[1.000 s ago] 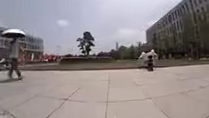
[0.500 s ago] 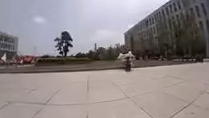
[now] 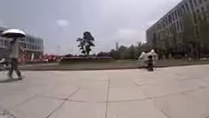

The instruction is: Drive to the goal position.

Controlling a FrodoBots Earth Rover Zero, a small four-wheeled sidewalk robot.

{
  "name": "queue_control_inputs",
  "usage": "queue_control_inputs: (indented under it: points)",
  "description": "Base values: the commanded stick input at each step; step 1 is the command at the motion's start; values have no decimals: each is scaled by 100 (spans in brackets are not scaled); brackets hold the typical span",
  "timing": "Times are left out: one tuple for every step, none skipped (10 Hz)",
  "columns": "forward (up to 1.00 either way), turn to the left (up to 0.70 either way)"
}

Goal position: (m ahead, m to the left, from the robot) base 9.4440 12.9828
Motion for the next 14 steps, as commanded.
queue_control_inputs:
  points:
    - [0,70]
    - [0,70]
    - [0,70]
    - [0,70]
    - [0,70]
    - [0,70]
    - [0,70]
    - [0,70]
    - [0,70]
    - [0,70]
    - [0,70]
    - [0,70]
    - [0,70]
    - [0,70]
